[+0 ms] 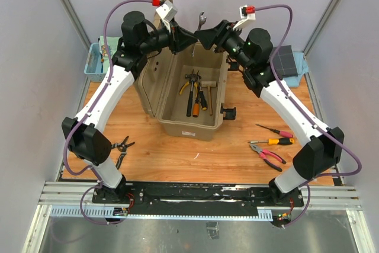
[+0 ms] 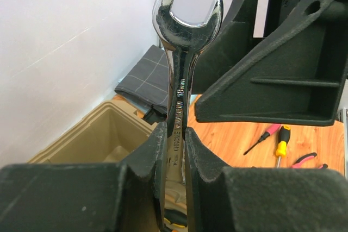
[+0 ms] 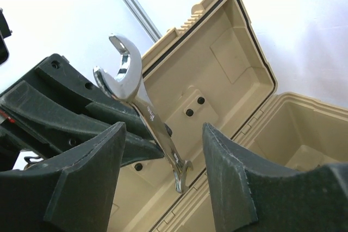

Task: Pack the tool kit
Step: Place the wrench in the toolbox.

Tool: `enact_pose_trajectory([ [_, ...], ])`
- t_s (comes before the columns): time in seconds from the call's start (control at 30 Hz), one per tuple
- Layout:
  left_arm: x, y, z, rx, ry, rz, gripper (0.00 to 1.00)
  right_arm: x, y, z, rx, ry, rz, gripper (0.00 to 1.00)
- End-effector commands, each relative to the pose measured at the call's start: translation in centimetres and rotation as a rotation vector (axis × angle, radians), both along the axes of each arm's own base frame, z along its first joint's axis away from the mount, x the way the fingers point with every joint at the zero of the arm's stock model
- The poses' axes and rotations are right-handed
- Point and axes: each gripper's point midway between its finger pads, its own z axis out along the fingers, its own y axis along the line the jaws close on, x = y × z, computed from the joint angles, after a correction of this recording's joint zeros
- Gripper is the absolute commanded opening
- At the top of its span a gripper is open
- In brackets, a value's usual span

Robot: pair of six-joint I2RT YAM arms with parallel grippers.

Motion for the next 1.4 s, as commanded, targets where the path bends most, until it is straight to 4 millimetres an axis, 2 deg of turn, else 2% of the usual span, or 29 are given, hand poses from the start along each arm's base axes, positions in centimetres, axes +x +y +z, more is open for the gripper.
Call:
enact_pose_trajectory([
  [0.0,0.2,-1.0,-1.6,0.025,0.029,-0.030,0.00,0.1,0.8,2.6,0.052,-0.067,0.027,0.59],
  [0.07,0.1,-1.1,-1.7,0.026,0.030,-0.033,0.00,0.7,1.2,2.4,0.054,-0.061,0.031,0.56],
  [0.13,0.1,-1.1,-1.7,0.027,0.030,-0.035,0.00,1.0,1.5,2.4,0.059,-0.063,0.038,0.46],
  [0.27,0.0,-1.1,-1.5,0.027,0.025,-0.040,0.00,1.3,1.8,2.5,0.074,-0.073,0.043,0.07],
  [0.3,0.0,-1.1,-1.3,0.028,0.020,-0.040,0.00,1.3,1.7,2.7,0.078,-0.079,0.040,0.02],
  [0.4,-0.2,-1.0,-0.5,0.028,0.007,-0.039,0.00,1.1,1.4,3.1,0.082,-0.093,0.029,0.01],
  [0.53,-0.6,-0.7,2.1,0.021,-0.042,-0.035,0.02,0.6,1.0,4.1,0.092,-0.117,0.023,0.01],
  [0.57,-0.7,-0.7,2.4,0.021,-0.045,-0.033,0.06,0.5,0.8,4.3,0.093,-0.121,0.019,0.01],
  [0.63,-1.1,-0.4,4.4,0.010,-0.079,-0.029,0.19,0.1,0.3,5.1,0.095,-0.135,0.003,0.01],
  [0.67,-1.3,-0.3,5.2,0.004,-0.089,-0.028,0.28,0.0,-0.1,5.2,0.087,-0.138,-0.010,0.01],
  [0.77,-2.6,0.1,8.1,-0.021,-0.141,-0.030,0.49,0.3,-1.5,4.6,0.048,-0.120,-0.056,0.01],
  [0.83,-3.5,0.8,10.2,-0.040,-0.184,-0.013,0.59,0.8,-2.3,2.8,0.016,-0.059,-0.078,0.01],
  [0.87,-3.9,1.1,11.3,-0.049,-0.210,0.000,0.61,1.1,-2.6,1.5,-0.006,-0.017,-0.091,0.01],
  [1.0,-5.4,3.9,15.5,-0.101,-0.301,0.137,0.71,2.2,-2.8,-5.0,-0.175,0.177,-0.104,0.01],
  [1.1,-5.9,6.6,17.4,-0.164,-0.328,0.254,0.76,2.4,-2.1,-10.3,-0.274,0.323,-0.075,0.01],
  [1.17,-5.9,8.7,17.9,-0.203,-0.297,0.309,0.77,2.3,-1.4,-13.4,-0.336,0.395,-0.061,0.01],
  [1.23,-5.1,11.4,17.7,-0.234,-0.243,0.378,0.78,2.0,-0.5,-15.7,-0.386,0.444,-0.044,0.01],
  [1.37,-3.4,17.3,16.4,-0.264,-0.150,0.514,0.78,1.4,1.6,-19.2,-0.478,0.504,-0.024,0.01],
])
